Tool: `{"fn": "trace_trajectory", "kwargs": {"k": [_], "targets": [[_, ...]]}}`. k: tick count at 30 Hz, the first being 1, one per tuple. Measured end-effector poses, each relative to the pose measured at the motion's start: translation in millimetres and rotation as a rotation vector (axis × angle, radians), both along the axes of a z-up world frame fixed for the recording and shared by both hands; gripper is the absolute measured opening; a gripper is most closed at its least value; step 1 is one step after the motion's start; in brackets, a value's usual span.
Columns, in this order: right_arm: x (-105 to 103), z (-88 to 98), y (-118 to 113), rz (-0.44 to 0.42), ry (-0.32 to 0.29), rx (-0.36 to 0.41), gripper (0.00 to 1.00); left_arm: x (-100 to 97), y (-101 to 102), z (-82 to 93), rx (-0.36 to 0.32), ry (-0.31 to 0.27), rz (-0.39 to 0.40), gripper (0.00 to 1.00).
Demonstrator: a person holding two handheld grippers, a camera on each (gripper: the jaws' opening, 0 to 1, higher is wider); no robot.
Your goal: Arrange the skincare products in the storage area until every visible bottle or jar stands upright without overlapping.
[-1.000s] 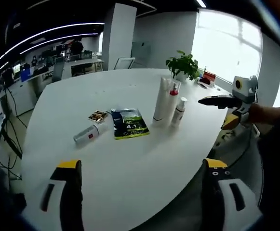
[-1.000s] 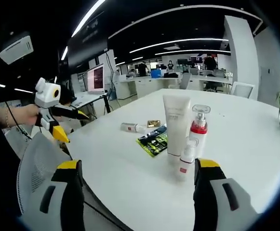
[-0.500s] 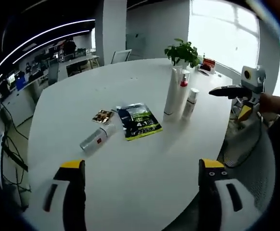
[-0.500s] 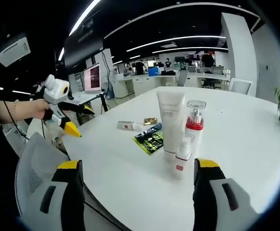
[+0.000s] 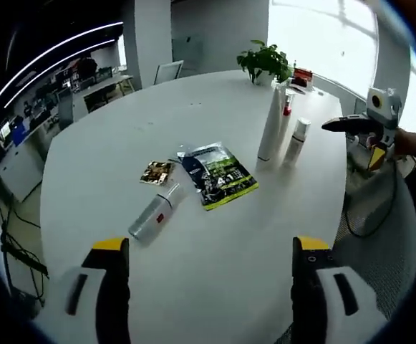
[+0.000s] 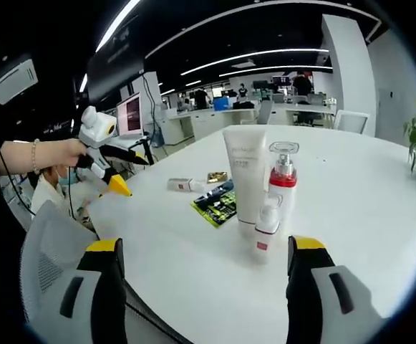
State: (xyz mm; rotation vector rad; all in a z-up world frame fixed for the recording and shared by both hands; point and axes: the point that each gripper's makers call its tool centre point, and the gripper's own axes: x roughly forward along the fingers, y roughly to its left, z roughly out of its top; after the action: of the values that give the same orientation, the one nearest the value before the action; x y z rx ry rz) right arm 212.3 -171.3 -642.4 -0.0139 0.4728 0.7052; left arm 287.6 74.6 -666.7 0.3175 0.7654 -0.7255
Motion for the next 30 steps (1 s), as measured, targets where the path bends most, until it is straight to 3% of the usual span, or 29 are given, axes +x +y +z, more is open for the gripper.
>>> {"fn": "trace_trajectory", "kwargs": {"k": [24, 30], "targets": [[3.6, -4.1, -8.5, -0.055, 0.029, -0.003, 0.93, 55.8, 9.0, -33.8, 0.098, 0.061, -0.090, 0.77], [4.8, -7.1, -10.6, -0.067, 0.040, -0.005, 0.93, 71.8, 11.9, -44.9, 0.160, 0.070, -0.128, 0.72]]}}
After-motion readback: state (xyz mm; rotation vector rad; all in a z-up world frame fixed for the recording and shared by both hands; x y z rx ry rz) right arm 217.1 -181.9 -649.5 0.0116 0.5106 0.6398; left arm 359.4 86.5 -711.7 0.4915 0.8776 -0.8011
